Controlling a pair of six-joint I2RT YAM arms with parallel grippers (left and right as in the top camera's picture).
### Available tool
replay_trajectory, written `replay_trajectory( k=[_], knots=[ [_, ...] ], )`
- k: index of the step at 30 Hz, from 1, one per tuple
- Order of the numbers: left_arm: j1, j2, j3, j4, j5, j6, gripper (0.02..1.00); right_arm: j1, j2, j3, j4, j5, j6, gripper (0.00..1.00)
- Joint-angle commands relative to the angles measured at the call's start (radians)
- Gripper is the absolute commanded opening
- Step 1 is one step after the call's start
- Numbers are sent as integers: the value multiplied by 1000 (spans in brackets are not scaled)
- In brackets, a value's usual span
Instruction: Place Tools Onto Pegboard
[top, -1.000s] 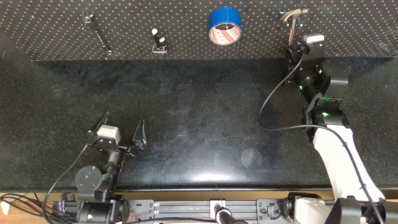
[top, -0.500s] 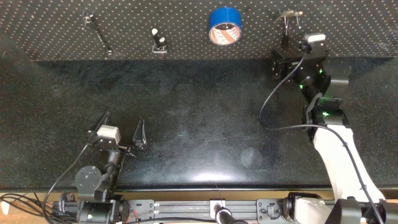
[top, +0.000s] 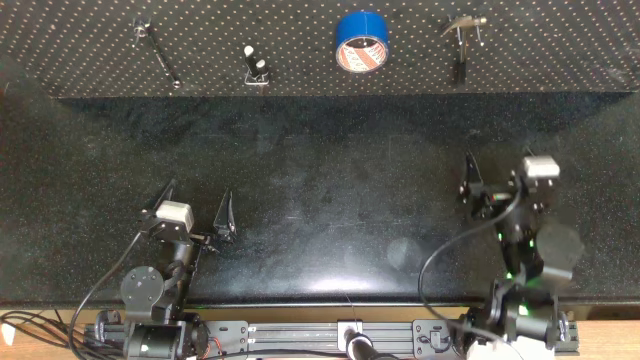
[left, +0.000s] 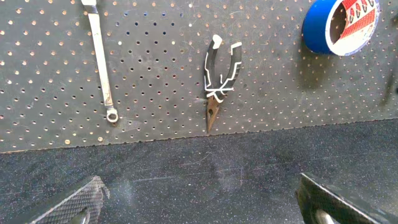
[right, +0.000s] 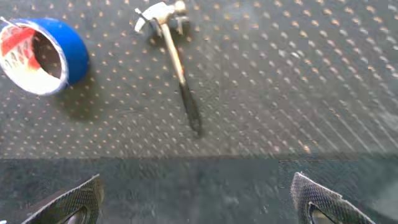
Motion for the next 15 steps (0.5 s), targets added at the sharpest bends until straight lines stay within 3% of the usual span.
replay_trajectory(
  k=[1, 6, 9, 13, 15],
  knots=[
    [3, -10, -1, -5, 21, 12, 996, -47, -158, -20, -142, -2, 14, 985],
    [3, -10, -1, -5, 21, 12, 996, -47, -294, -48, -261, -3, 30, 985],
    [3, -10, -1, -5, 21, 12, 993, -47, -407, -113, -301, -9, 104, 993],
    [3, -10, -1, -5, 21, 12, 993, -46, -447, -154, -259, -77, 95, 976],
    [3, -10, -1, -5, 21, 12, 996, -46, -460, -166, -263, -149, 95, 976]
  ],
)
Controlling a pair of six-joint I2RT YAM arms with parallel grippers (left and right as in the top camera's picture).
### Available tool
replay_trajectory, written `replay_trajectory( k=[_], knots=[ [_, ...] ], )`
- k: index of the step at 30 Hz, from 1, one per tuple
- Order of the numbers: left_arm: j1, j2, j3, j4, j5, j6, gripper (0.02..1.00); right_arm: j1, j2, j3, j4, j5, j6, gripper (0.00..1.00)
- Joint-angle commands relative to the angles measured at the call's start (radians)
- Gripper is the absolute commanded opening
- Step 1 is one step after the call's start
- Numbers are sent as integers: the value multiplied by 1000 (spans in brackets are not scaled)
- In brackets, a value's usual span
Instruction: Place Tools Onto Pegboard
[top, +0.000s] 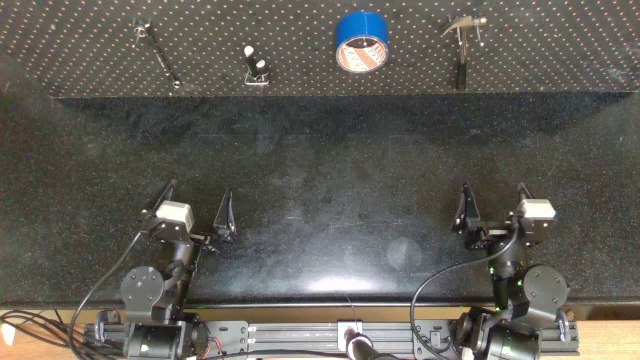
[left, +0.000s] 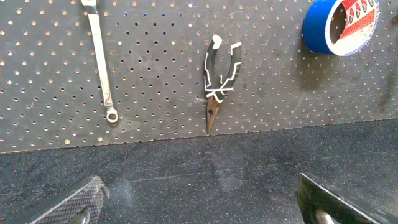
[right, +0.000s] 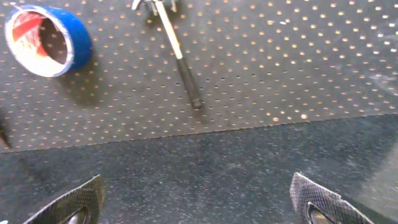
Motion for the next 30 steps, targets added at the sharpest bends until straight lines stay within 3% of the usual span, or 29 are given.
replay_trajectory(
  k=[1, 3, 8, 15, 20, 24, 30],
  knots=[
    [3, -10, -1, -5, 21, 12, 996, -3, -30, -37, 12, -167, 19, 976],
    [3, -10, -1, -5, 21, 12, 993, 5, -20, -43, 15, -211, -34, 976],
    [3, -10, -1, -5, 21, 12, 996, 83, -22, -43, 15, -207, -140, 976],
    [3, -10, -1, -5, 21, 12, 993, 134, -21, -43, 15, -133, -155, 976],
    [3, -10, -1, -5, 21, 12, 998, 135, -21, -44, 15, -29, -154, 976],
    [3, -10, -1, -5, 21, 12, 993, 208, -19, -44, 13, 70, -154, 976],
    [3, -10, -1, -5, 21, 12, 996, 263, -19, -44, 13, 74, -154, 976]
  ],
)
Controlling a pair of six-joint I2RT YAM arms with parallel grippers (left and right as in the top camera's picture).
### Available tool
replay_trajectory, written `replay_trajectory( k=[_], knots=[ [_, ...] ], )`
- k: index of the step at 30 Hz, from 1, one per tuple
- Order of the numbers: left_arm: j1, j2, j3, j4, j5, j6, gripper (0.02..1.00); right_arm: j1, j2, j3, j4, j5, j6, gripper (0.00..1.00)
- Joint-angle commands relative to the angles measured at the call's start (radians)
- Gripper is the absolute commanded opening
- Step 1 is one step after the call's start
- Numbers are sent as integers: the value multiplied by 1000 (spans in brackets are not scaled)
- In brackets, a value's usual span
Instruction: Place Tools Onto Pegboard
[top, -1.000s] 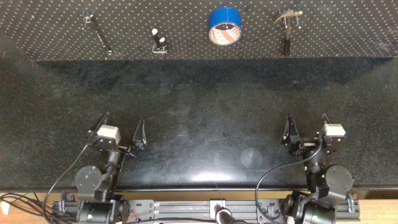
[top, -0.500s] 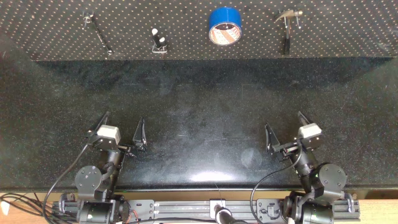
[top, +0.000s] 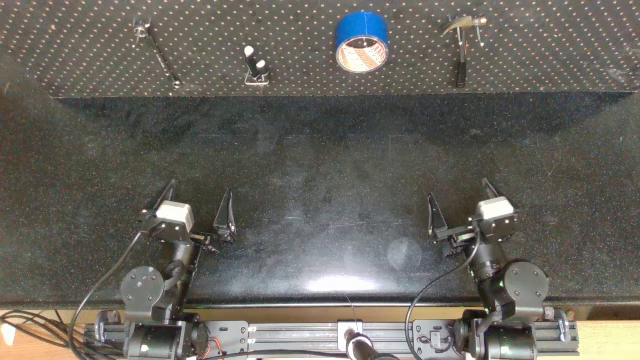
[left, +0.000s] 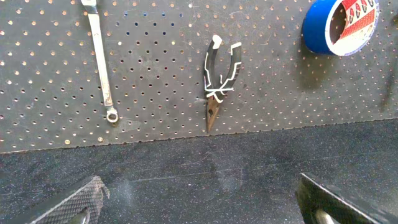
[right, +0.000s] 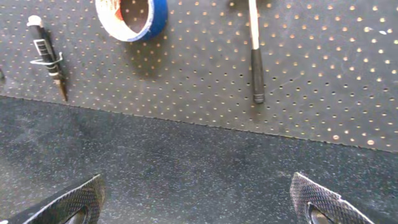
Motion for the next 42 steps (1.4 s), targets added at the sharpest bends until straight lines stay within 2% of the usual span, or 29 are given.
replay_trajectory(
  k=[1, 9, 13, 15, 17, 19, 25, 42],
  knots=[
    [3, -10, -1, -5, 21, 12, 993, 17, -6, -8, 2, 34, -14, 976],
    [3, -10, -1, -5, 21, 12, 998, 17, -16, -8, 5, 34, -14, 976],
    [3, -10, -1, -5, 21, 12, 996, 51, -15, -9, 5, 34, -14, 976],
    [3, -10, -1, -5, 21, 12, 996, 59, -15, -9, 5, 78, -77, 976],
    [3, -10, -1, -5, 21, 12, 996, 59, -15, -23, 42, 101, -96, 976],
    [3, -10, -1, -5, 21, 12, 998, 56, -15, -53, 107, 101, -96, 976],
    [3, -10, -1, -5, 21, 12, 996, -13, -15, -52, 107, 98, -96, 976],
    [3, -10, -1, -5, 21, 12, 996, -13, -15, -52, 107, 98, -96, 976]
  ],
)
